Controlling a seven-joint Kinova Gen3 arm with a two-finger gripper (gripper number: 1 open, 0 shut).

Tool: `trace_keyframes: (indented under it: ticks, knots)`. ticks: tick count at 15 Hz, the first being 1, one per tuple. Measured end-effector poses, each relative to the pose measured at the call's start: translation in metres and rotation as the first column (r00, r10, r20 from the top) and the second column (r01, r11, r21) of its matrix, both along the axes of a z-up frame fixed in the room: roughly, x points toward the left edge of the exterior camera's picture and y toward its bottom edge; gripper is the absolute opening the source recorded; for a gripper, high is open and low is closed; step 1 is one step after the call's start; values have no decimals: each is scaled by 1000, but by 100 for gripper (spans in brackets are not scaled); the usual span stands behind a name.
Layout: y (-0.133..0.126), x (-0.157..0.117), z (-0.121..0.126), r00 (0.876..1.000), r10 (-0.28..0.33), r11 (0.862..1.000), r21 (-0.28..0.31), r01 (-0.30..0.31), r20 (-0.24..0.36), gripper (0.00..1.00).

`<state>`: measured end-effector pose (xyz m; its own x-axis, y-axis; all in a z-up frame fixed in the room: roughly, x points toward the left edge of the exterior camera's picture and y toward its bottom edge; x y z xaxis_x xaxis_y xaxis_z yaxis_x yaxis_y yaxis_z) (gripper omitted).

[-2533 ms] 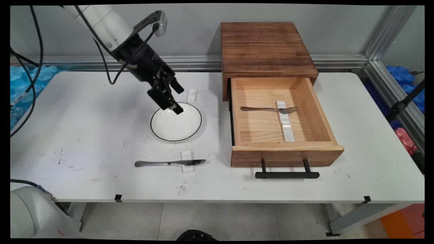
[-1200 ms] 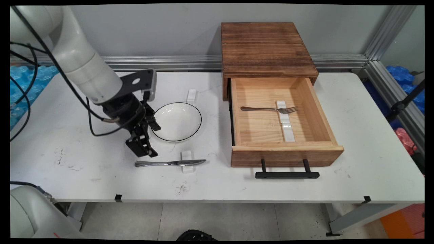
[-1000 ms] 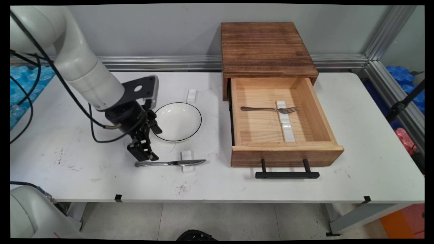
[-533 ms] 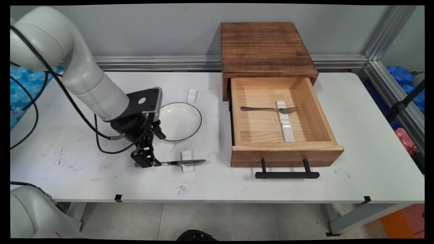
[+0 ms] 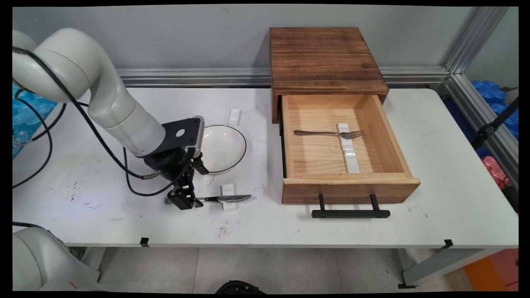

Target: Pick up the knife from the right of the white plate

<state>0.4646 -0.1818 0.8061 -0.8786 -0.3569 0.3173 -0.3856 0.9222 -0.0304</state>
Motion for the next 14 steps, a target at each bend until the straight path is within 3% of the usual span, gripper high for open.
trace_keyframes:
  ticks: [14]
  knots:
    - [-1, -2, -25, 1000, 22, 1000, -12, -22, 7, 100]
